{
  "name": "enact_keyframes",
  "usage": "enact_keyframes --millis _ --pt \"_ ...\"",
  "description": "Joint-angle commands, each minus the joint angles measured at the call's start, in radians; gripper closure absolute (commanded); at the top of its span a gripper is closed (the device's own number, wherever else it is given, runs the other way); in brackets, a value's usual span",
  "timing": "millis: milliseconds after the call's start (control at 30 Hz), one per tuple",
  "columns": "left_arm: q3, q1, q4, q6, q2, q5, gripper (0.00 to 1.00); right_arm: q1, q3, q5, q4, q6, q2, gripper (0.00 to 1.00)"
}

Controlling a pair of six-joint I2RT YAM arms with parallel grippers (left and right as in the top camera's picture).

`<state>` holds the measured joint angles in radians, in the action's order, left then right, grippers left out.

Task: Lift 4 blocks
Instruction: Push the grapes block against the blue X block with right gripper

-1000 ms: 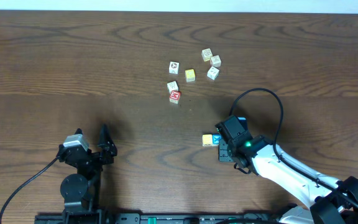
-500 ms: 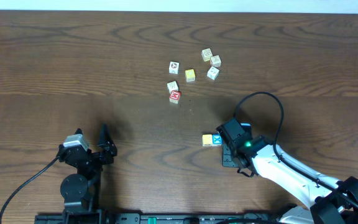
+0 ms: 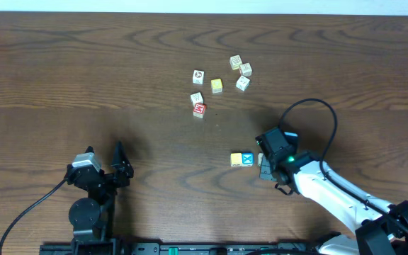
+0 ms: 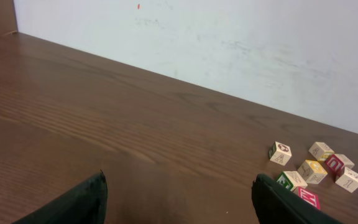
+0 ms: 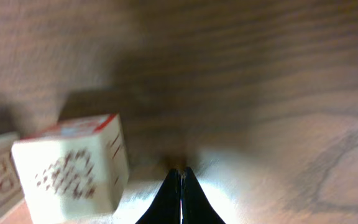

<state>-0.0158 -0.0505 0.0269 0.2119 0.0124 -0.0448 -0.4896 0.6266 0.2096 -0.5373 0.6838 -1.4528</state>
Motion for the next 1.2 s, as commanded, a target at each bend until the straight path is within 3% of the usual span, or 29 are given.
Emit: enact_keyframes --millis 0,200,1167 --pt "0.012 0.001 0.044 -0.008 -0.002 0.03 0.25 0.055 -0.003 0.016 0.024 -0.054 -0.004 0.99" --pt "0.012 0.001 0.044 -0.008 -0.002 0.03 0.25 0.079 -0.003 -0.086 0.11 -0.17 -0.004 0.99" --pt "0.012 0.001 0.044 -0.008 -0.002 0.03 0.25 0.076 -0.003 -0.167 0.171 -0.238 -0.004 0.99"
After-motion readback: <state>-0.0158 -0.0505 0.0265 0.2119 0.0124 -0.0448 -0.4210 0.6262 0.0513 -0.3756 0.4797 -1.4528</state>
